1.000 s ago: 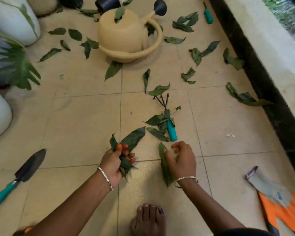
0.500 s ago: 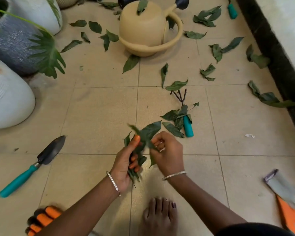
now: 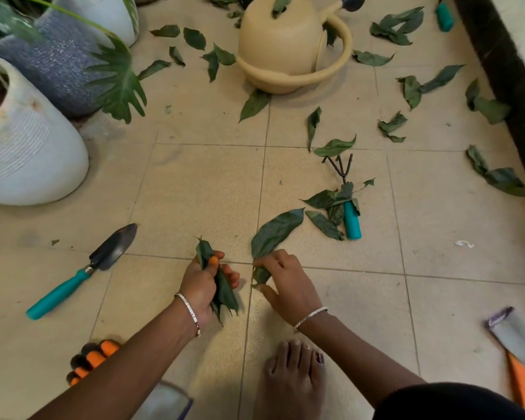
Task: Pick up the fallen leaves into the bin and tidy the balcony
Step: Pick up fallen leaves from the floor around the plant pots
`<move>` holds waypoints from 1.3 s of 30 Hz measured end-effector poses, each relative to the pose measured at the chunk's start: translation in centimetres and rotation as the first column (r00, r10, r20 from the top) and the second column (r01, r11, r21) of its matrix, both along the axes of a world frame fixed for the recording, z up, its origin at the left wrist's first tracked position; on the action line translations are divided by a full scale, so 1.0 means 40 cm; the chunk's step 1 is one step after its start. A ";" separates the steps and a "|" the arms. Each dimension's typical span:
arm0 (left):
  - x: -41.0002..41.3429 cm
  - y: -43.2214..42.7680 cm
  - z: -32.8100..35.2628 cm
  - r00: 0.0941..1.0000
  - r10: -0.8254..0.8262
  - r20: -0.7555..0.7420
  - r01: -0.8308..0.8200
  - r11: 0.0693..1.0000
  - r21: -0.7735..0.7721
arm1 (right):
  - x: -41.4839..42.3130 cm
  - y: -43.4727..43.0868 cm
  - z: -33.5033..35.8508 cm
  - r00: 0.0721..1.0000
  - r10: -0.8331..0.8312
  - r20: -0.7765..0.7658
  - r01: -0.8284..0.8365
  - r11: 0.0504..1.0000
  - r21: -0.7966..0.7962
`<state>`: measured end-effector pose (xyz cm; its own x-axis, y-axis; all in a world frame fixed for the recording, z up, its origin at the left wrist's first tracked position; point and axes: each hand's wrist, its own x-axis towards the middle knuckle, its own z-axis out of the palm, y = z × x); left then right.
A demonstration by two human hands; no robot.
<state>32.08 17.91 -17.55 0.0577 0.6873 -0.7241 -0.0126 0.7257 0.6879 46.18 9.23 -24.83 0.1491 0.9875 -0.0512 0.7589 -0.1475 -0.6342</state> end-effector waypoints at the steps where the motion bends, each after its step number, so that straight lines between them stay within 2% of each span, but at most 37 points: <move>1: -0.002 -0.005 -0.003 1.000 -0.006 0.004 0.006 1.000 0.011 | -0.008 0.009 -0.011 0.996 0.045 0.076 -0.044 0.999 -0.010; 3: -0.013 -0.008 -0.012 1.000 -0.023 -0.008 0.024 0.999 0.024 | -0.016 0.023 -0.031 0.982 0.056 0.181 -0.058 0.998 0.005; 5: -0.022 0.004 -0.012 0.999 0.008 -0.037 -0.007 0.999 0.033 | -0.009 0.026 -0.039 0.982 0.040 0.184 -0.043 0.999 0.016; 8: -0.027 0.004 -0.019 0.990 -0.105 -0.094 0.107 0.994 0.014 | 0.018 0.013 -0.025 0.986 -0.026 0.163 0.011 0.995 0.095; 9: -0.011 0.001 -0.039 0.970 -0.136 -0.203 0.167 0.976 0.142 | 0.030 0.011 -0.010 0.989 -0.092 0.117 0.076 0.988 0.137; 10: -0.021 -0.015 -0.054 0.969 -0.204 -0.137 0.230 0.950 0.213 | 0.043 0.015 0.007 0.984 -0.170 0.048 0.159 0.972 0.171; 11: -0.007 -0.118 -0.117 0.938 -0.296 -0.180 0.337 0.900 0.276 | 0.058 0.025 0.022 0.970 -0.242 -0.018 0.241 0.952 0.189; 12: 0.024 -0.219 -0.195 0.904 -0.271 -0.331 0.388 0.845 0.368 | 0.073 0.042 0.036 0.956 -0.290 -0.047 0.293 0.936 0.195; 13: 0.051 -0.306 -0.255 0.846 -0.301 -0.439 0.477 0.794 0.376 | 0.087 0.064 0.046 0.953 -0.302 -0.040 0.303 0.931 0.203; 15: 0.065 -0.362 -0.306 0.752 -0.392 -0.530 0.611 0.715 0.339 | 0.107 0.111 0.062 0.967 -0.254 -0.010 0.250 0.943 0.220; 17: 0.050 -0.323 -0.270 0.686 -0.469 -0.557 0.691 0.660 0.295 | 0.120 0.142 0.060 0.987 -0.152 0.060 0.138 0.972 0.190; 19: 0.049 -0.308 -0.265 0.624 -0.465 -0.628 0.744 0.600 0.295 | 0.137 0.155 0.034 0.957 0.028 0.288 -0.053 0.995 0.079; 21: 0.053 -0.309 -0.257 0.590 -0.478 -0.651 0.767 0.582 0.269 | 0.152 0.145 0.000 0.870 0.162 0.466 -0.170 0.985 -0.025; 25: 0.057 -0.305 -0.298 0.645 -0.394 -0.654 0.729 0.574 0.373 | 0.150 0.106 -0.034 0.842 0.101 0.529 -0.129 0.992 0.015; 28: 0.066 -0.300 -0.316 0.634 -0.366 -0.681 0.729 0.578 0.368 | 0.135 0.054 -0.047 0.849 0.010 0.528 -0.087 0.989 0.120; 30: 0.069 -0.303 -0.314 0.672 -0.370 -0.641 0.691 0.625 0.363 | 0.130 0.024 -0.034 0.883 -0.098 0.460 -0.006 0.976 0.219; 32: 0.079 -0.309 -0.322 0.740 -0.372 -0.561 0.626 0.687 0.369 | 0.131 0.011 0.000 0.924 -0.211 0.320 0.109 0.945 0.309; 35: 0.096 -0.316 -0.312 0.762 -0.372 -0.530 0.593 0.730 0.341 | 0.167 0.021 0.053 0.947 -0.321 -0.008 0.312 0.916 0.252; 37: 0.104 -0.327 -0.301 0.796 -0.428 -0.428 0.576 0.754 0.316 | 0.217 0.035 0.062 0.917 -0.398 0.023 0.384 0.897 0.220; 39: 0.103 -0.365 -0.341 0.806 -0.403 -0.433 0.560 0.755 0.342 | 0.264 0.051 0.060 0.901 -0.415 0.129 0.398 0.907 0.137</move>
